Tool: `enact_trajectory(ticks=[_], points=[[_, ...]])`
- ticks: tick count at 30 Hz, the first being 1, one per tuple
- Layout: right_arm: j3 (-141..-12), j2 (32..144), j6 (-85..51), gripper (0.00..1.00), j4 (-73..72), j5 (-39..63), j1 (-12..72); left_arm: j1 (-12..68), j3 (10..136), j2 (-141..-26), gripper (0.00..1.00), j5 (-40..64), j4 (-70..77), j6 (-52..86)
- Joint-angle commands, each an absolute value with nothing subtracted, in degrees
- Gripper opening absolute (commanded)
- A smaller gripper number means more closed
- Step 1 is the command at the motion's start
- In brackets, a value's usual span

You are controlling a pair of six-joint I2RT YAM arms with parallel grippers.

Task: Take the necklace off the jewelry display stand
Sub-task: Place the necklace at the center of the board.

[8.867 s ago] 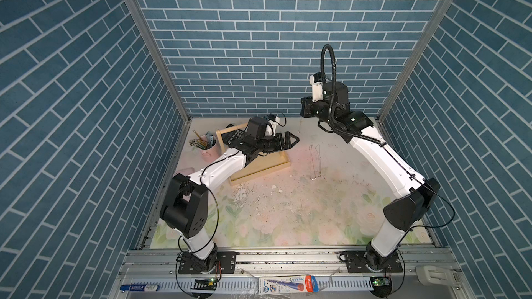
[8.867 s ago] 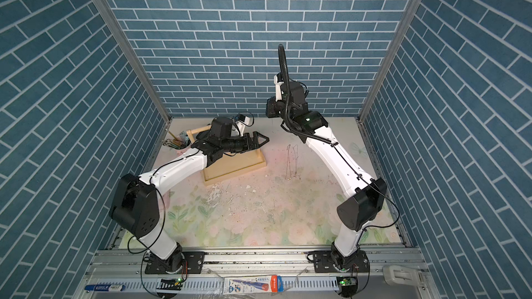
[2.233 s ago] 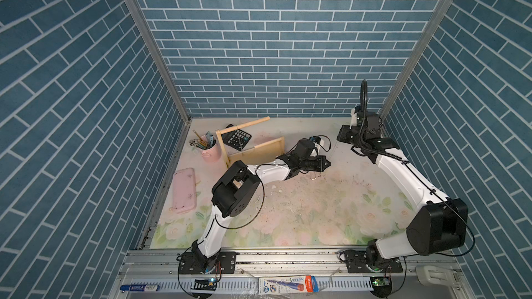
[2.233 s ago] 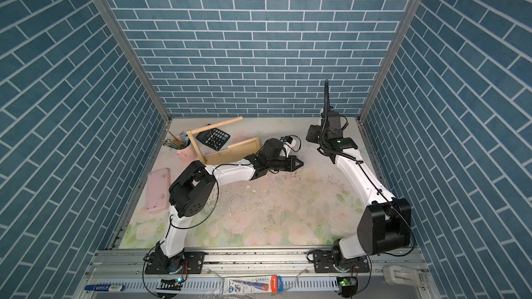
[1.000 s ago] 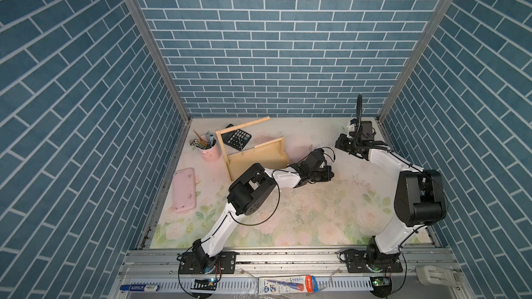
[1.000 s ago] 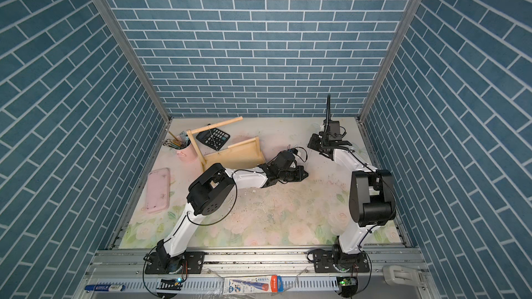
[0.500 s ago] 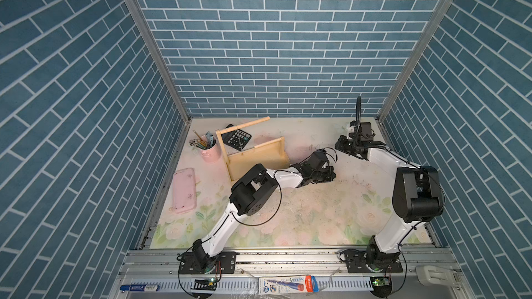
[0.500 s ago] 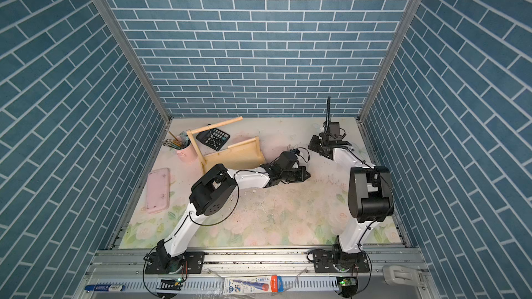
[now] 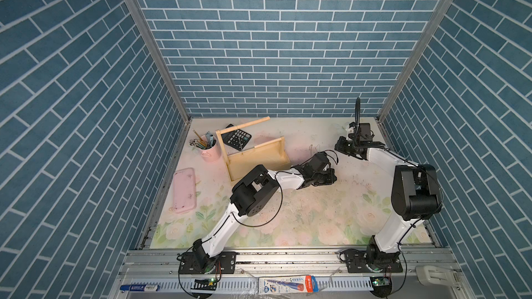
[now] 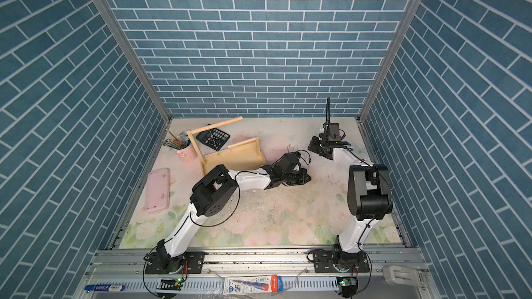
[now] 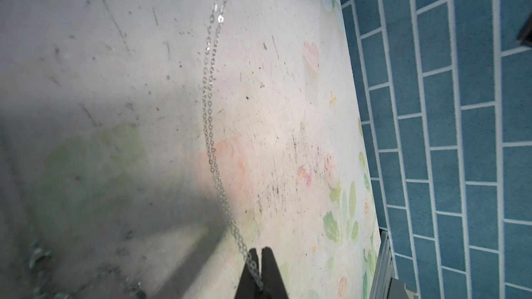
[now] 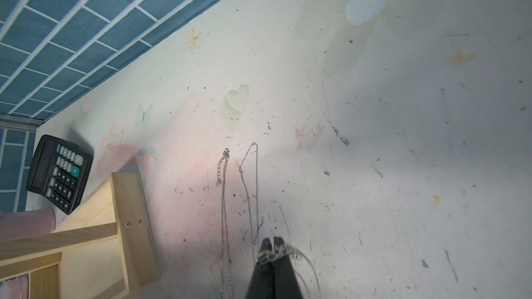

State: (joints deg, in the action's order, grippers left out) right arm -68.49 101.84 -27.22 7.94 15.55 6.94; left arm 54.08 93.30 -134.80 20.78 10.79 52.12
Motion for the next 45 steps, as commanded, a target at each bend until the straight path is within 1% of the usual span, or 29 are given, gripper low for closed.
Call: enact_trajectory(ticks=[1, 23, 38, 43, 45], points=[[-69.3, 102.6, -27.8, 0.0, 7.0, 15.9, 6.6, 54.3, 94.6, -136.8, 0.06, 21.4, 8.6, 52.3], [-67.1, 101.5, -27.9, 0.0, 6.2, 16.3, 6.7, 54.4, 96.1, -138.4, 0.09, 22.3, 6.2, 52.3], [-66.7, 101.1, -28.0, 0.0, 6.1, 16.6, 6.6, 54.2, 96.5, -137.8, 0.15, 22.1, 3.7, 51.7], [-66.7, 101.2, -28.0, 0.0, 5.9, 16.8, 6.7, 53.9, 96.4, -137.5, 0.16, 22.1, 2.7, 51.7], [-66.7, 101.2, -28.1, 0.0, 5.9, 16.8, 6.6, 53.8, 96.4, -137.2, 0.18, 22.0, 2.1, 51.7]])
